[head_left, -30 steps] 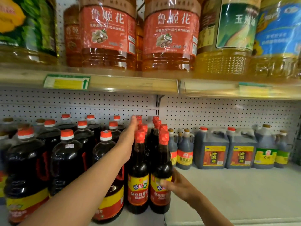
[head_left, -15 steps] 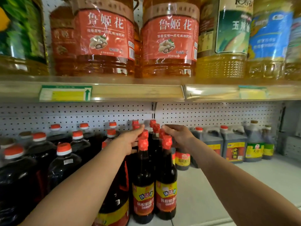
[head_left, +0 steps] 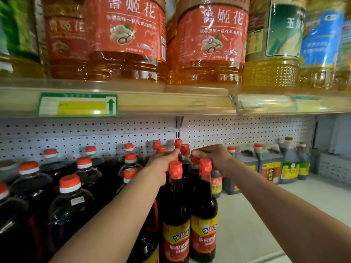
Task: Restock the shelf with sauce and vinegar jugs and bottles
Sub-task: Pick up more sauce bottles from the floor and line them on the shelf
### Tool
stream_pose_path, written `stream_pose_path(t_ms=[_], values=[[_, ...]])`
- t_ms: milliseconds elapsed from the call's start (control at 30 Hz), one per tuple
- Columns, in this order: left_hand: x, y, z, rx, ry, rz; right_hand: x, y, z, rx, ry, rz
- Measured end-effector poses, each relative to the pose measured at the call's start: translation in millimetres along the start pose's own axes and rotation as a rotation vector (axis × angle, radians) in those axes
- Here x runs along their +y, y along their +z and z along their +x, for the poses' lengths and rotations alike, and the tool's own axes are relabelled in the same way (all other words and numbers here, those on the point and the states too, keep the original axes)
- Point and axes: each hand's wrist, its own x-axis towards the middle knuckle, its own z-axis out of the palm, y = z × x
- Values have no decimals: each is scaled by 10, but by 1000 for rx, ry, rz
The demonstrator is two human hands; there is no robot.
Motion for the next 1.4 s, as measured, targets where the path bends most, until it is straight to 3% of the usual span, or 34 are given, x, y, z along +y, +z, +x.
stream_pose_path(t_ms=[167,300,433,667,1000,1200,1400], values=[[-12,-11,68,54,47,20,-58,44,-56,38,9,22],[-7,-37,155,136,106,38,-140,92,-32,42,9,-139],[-9,-63,202,117,100,62,-159,103,7,31,31,-189],[-36,-109,251,139,110,145,-71,132,19,114,51,-35],[-58,-116,320,140,86,147,-98,62,-34,5,155,-22],[88,-93,371,358,268,200,-88,21,93,162,90,39],[255,50,533,467,110,322,-83,82,355,93,86,-44]])
